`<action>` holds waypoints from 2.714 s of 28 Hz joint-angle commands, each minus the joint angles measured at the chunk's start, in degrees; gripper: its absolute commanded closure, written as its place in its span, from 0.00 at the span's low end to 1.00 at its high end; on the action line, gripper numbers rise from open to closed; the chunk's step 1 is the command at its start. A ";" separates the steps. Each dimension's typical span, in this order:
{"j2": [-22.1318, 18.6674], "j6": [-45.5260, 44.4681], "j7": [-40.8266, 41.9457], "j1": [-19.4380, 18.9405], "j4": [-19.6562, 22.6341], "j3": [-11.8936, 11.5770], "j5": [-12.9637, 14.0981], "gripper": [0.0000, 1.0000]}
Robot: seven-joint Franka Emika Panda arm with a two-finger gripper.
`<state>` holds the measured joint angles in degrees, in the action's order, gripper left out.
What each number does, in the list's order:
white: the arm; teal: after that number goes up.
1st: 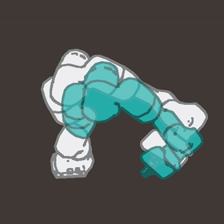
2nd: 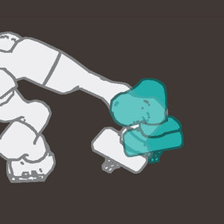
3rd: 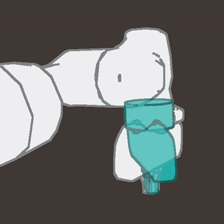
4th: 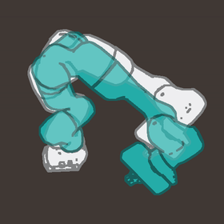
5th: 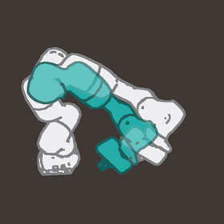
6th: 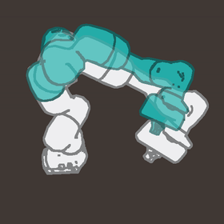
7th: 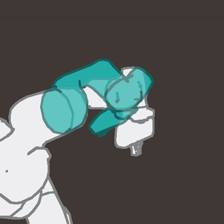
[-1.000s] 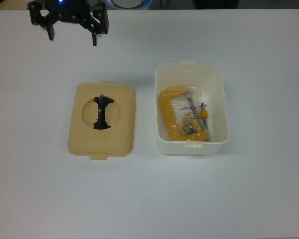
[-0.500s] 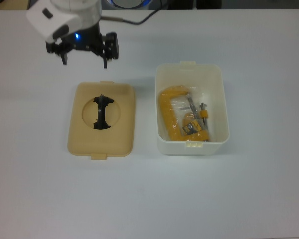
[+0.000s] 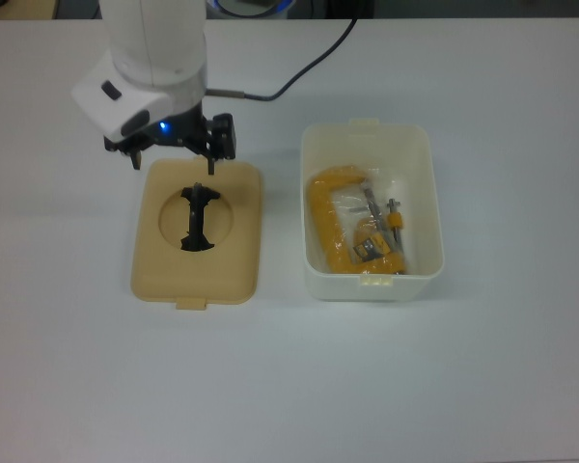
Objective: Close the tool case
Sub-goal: 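Move the open gripper down to the black handle of the beige lid, then close the gripper on the black handle of the beige lid, then lift the beige lid and carry it over the white box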
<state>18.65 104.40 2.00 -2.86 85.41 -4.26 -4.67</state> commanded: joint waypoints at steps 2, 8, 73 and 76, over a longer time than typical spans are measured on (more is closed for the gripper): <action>-0.46 4.93 -0.41 -0.65 4.23 -0.31 -0.26 0.00; -1.51 8.27 -0.59 -0.65 8.36 0.04 0.62 0.00; -6.69 7.85 -4.19 2.95 13.38 2.85 0.88 1.00; -8.19 5.64 -3.76 2.95 12.50 2.76 1.94 1.00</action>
<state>14.41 114.64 -2.85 -0.77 98.46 -2.49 -4.60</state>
